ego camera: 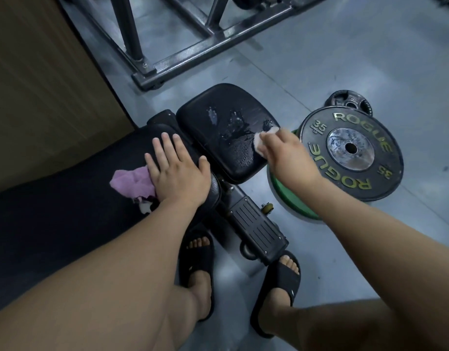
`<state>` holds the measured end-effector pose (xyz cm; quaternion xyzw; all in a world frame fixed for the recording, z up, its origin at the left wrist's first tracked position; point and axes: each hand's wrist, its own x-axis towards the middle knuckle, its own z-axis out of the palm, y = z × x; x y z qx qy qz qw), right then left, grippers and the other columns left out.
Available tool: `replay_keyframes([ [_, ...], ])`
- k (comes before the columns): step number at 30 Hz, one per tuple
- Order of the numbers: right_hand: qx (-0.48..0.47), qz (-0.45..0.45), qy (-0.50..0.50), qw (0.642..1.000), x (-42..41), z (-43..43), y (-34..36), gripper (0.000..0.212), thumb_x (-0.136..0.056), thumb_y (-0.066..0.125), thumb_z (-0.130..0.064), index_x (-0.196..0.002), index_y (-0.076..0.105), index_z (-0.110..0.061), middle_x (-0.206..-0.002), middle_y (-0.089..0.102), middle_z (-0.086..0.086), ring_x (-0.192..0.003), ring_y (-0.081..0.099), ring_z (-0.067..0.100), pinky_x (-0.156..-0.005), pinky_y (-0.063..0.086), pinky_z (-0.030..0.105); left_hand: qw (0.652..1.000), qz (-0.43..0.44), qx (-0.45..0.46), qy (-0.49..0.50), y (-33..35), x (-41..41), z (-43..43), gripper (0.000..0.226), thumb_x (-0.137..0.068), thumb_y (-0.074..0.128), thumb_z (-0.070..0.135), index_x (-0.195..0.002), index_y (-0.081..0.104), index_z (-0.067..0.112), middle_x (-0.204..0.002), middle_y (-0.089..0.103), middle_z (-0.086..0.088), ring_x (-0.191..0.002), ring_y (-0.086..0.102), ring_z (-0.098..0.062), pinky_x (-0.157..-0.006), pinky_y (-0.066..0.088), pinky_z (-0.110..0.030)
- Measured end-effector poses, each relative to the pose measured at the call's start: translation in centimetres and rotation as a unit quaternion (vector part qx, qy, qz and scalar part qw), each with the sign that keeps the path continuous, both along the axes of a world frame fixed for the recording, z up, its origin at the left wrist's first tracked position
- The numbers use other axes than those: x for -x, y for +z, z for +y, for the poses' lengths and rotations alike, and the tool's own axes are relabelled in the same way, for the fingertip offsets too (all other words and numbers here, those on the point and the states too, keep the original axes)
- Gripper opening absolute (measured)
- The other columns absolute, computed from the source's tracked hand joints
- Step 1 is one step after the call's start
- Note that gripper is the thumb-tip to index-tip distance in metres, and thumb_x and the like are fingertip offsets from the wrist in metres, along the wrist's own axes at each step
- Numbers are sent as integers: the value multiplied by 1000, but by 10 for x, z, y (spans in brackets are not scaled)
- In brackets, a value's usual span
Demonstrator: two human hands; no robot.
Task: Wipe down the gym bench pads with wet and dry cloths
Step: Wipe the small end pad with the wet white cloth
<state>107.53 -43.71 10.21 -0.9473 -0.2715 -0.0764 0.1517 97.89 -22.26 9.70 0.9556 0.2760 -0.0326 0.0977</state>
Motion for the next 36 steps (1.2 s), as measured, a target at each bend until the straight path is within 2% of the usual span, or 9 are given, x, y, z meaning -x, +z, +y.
replay_keyframes([
  [4,-24,35,-99,994,-34,14,6,28,-103,53,-30,-112,61,-5,-102,62,18,-89,59,42,-74,50,48,999,-30,-26,0,-4,2,-1,80,-98,24,57,-161,8,10,-169,2,-11,-156,-5,-27,-126,-1,-51],
  [10,-13,32,-11,999,-15,-7,4,26,-102,58,-34,-101,63,-8,-91,59,10,-84,56,34,-72,48,44,998,-55,-39,6,-7,1,-2,80,-96,30,56,-160,17,9,-168,12,-12,-156,3,-28,-125,5,-53],
  [12,-8,36,-27,999,-44,1,1,28,-101,57,-35,-101,63,-8,-91,59,13,-87,56,37,-77,48,46,997,-56,-43,10,-10,0,-1,80,-95,31,56,-160,19,10,-168,13,-11,-156,4,-28,-125,6,-53],
  [17,-20,62,-65,996,-95,33,2,29,-101,53,-35,-101,62,-7,-99,63,16,-95,57,39,-78,41,40,997,-62,-41,10,-12,-1,-1,80,-94,30,56,-160,21,11,-168,14,-10,-156,5,-27,-125,7,-53],
  [22,-14,47,38,998,-37,6,16,21,-99,59,-22,-87,58,-5,-82,57,9,-80,52,31,-73,32,30,997,-63,-48,8,-11,-1,-1,79,-94,33,55,-159,23,11,-168,16,-10,-156,7,-29,-125,8,-54],
  [24,-10,49,65,997,-44,7,15,19,-98,60,-20,-86,58,-6,-80,57,9,-79,51,31,-72,27,27,997,-61,-50,10,-11,-2,0,79,-94,34,54,-159,23,11,-168,16,-10,-156,7,-29,-125,9,-54],
  [31,-34,67,14,997,-126,71,5,20,-99,51,-31,-103,58,-13,-94,65,10,-95,56,37,-78,42,39,997,-62,-51,11,-12,-2,-1,79,-93,36,54,-159,24,12,-168,17,-8,-156,7,-27,-124,10,-54],
  [33,-26,49,36,998,-111,71,7,17,-100,51,-31,-96,55,-15,-88,62,8,-88,56,36,-75,41,39,997,-61,-51,11,-12,-2,-1,79,-93,37,53,-159,24,12,-168,17,-8,-156,8,-28,-124,10,-54],
  [36,-32,40,148,988,-64,52,8,23,-102,52,-29,-82,48,-18,-75,52,2,-70,48,30,-70,40,39,997,-61,-54,10,-11,-2,-1,79,-92,38,53,-159,25,12,-168,18,-9,-156,8,-28,-124,10,-54],
])
